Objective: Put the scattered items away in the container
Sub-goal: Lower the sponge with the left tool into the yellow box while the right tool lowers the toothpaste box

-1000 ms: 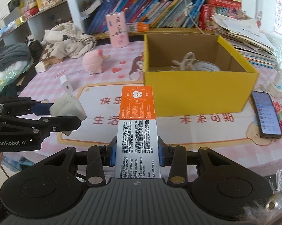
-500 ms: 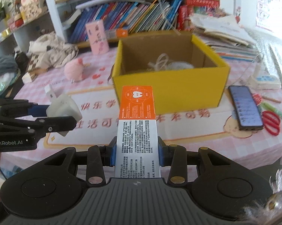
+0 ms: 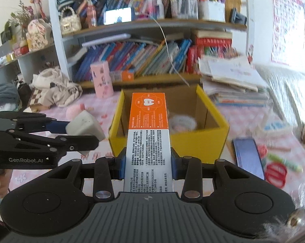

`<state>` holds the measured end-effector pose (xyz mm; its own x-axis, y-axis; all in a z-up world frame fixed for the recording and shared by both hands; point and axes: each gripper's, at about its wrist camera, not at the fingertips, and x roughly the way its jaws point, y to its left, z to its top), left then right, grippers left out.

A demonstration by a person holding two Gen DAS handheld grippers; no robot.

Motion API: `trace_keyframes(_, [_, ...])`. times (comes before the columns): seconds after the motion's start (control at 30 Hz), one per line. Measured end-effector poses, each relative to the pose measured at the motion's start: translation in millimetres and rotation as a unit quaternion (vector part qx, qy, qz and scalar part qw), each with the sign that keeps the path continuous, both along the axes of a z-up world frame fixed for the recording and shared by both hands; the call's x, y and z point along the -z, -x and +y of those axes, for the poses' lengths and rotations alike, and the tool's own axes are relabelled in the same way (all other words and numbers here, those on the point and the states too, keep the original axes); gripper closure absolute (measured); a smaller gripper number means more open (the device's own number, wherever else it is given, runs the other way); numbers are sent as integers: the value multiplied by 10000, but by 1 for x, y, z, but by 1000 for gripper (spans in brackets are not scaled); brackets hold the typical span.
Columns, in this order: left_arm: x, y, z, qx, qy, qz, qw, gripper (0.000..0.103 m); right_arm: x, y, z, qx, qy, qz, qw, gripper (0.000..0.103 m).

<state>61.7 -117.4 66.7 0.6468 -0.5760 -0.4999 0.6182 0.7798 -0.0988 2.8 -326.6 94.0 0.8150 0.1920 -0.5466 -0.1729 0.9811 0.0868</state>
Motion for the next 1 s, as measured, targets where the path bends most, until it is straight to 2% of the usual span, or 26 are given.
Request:
trace_keyframes(0.17, [-10, -20, -11, -146, 43, -180, 9997, 58, -13, -34, -11, -244, 13, -167, 9996, 66])
trace_keyframes(0.33, [-8, -45, -18, -494, 83, -116, 9987, 58, -14, -77, -23, -562, 15, -166, 9983, 66])
trace_keyframes(0.53, [2, -73, -34, -773, 82, 125, 9969, 58, -7, -118, -40, -868, -92, 25, 9962, 66])
trace_keyframes(0.73, [11, -90, -54, -925, -132, 287, 9952, 58, 1, -153, -59, -1054, -198, 207, 9940, 66])
trace_keyframes(1.0, [34, -110, -72, -1117, -447, 745, 9899, 58, 21, -197, -70, -1425, -272, 522, 9880, 66])
